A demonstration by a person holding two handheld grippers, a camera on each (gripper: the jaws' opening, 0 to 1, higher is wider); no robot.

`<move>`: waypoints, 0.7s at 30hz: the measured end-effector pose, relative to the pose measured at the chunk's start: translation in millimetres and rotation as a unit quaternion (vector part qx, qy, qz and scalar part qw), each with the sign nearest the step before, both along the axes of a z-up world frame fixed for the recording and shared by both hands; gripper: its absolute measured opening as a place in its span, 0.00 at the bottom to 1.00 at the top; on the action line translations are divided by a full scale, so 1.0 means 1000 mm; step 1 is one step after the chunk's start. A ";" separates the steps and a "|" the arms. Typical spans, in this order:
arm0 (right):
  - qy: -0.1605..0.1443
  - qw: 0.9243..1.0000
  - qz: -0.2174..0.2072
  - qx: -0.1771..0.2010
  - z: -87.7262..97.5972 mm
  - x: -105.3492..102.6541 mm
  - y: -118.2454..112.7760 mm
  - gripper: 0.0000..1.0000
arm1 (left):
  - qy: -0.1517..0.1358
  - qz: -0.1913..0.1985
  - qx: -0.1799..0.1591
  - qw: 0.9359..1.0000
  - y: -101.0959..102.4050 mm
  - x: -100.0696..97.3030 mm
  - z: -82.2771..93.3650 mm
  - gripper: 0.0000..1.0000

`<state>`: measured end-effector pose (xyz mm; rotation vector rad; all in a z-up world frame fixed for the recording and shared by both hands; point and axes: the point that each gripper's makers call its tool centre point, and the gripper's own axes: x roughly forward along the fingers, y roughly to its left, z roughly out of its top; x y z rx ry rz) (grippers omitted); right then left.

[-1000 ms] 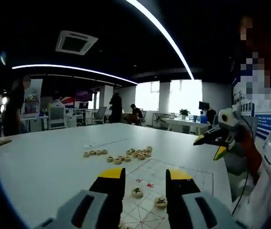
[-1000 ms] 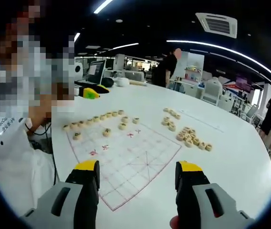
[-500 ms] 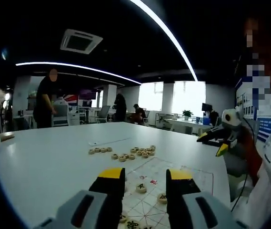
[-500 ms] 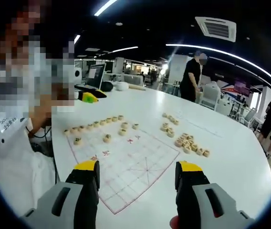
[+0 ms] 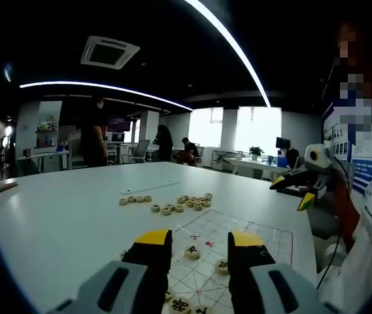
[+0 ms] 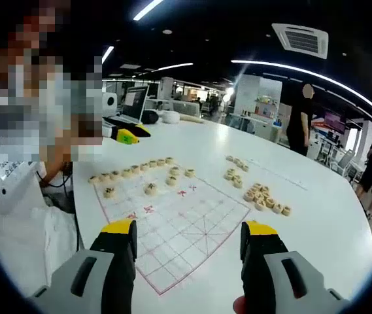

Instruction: Pick up the chess pieces one by one and place each piece onto its starting position on the chessboard, setting the pieces on their correct points until all the chess pieces are arranged in the starting layout

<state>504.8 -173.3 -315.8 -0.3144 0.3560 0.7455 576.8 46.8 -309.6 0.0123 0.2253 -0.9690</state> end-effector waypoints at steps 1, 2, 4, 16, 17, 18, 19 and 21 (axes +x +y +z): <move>0.000 1.000 0.000 0.000 0.000 0.000 0.000 0.64 | 0.000 0.000 0.001 1.000 0.000 0.000 0.000 0.36; -0.001 1.000 -0.001 0.001 0.001 0.000 -0.001 0.64 | 0.000 0.000 0.001 1.000 -0.001 0.000 0.000 0.36; -0.001 1.000 -0.002 0.001 0.002 0.001 -0.003 0.64 | -0.001 -0.001 0.000 1.000 -0.002 0.000 0.000 0.36; -0.001 1.000 -0.006 0.001 0.003 0.002 -0.005 0.64 | -0.009 0.004 0.010 1.000 -0.001 0.005 0.000 0.36; -0.001 1.000 -0.006 0.002 0.003 0.003 -0.005 0.64 | -0.011 0.007 0.012 1.000 -0.001 0.009 0.001 0.36; -0.001 1.000 -0.006 0.003 0.003 0.004 -0.005 0.64 | -0.012 0.010 0.013 1.000 -0.002 0.012 0.003 0.36; -0.001 1.000 -0.006 0.003 0.003 0.004 -0.005 0.64 | -0.011 0.014 0.015 1.000 -0.003 0.017 0.004 0.36; 0.001 1.000 -0.005 0.003 0.001 0.004 -0.006 0.64 | -0.011 0.015 0.040 0.999 -0.004 0.027 0.003 0.36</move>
